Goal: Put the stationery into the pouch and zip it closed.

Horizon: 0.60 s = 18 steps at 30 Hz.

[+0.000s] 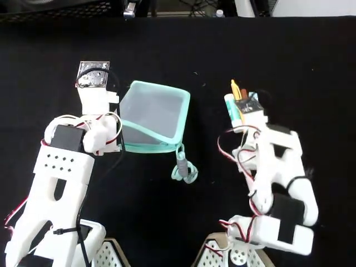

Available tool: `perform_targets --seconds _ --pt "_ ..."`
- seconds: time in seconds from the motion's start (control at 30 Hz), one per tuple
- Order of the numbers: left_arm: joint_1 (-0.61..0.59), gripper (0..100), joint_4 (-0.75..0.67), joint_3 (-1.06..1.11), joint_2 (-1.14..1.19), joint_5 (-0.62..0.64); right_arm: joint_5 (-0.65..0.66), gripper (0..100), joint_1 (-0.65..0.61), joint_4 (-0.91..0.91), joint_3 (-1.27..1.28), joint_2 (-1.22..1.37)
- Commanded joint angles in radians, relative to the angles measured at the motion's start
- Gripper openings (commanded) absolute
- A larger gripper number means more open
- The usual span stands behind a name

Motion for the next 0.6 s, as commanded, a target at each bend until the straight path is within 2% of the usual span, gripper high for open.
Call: perform_targets --seconds 0.0,0.2,0.37,0.57 --pt "-0.018 3 -0.008 0.008 0.012 0.012 0.052 15.8 0.02 0.043 -0.09 0.016" --pt "-0.018 3 -0.008 0.01 0.012 0.012 0.109 14.5 0.014 0.164 -0.186 0.025" --pt "-0.018 3 -0.011 0.016 0.012 0.012 0.118 14.5 0.017 0.169 -0.205 0.025" --pt "-0.018 3 -0.123 0.096 0.012 0.008 0.164 14.6 0.021 0.17 -0.202 0.027"
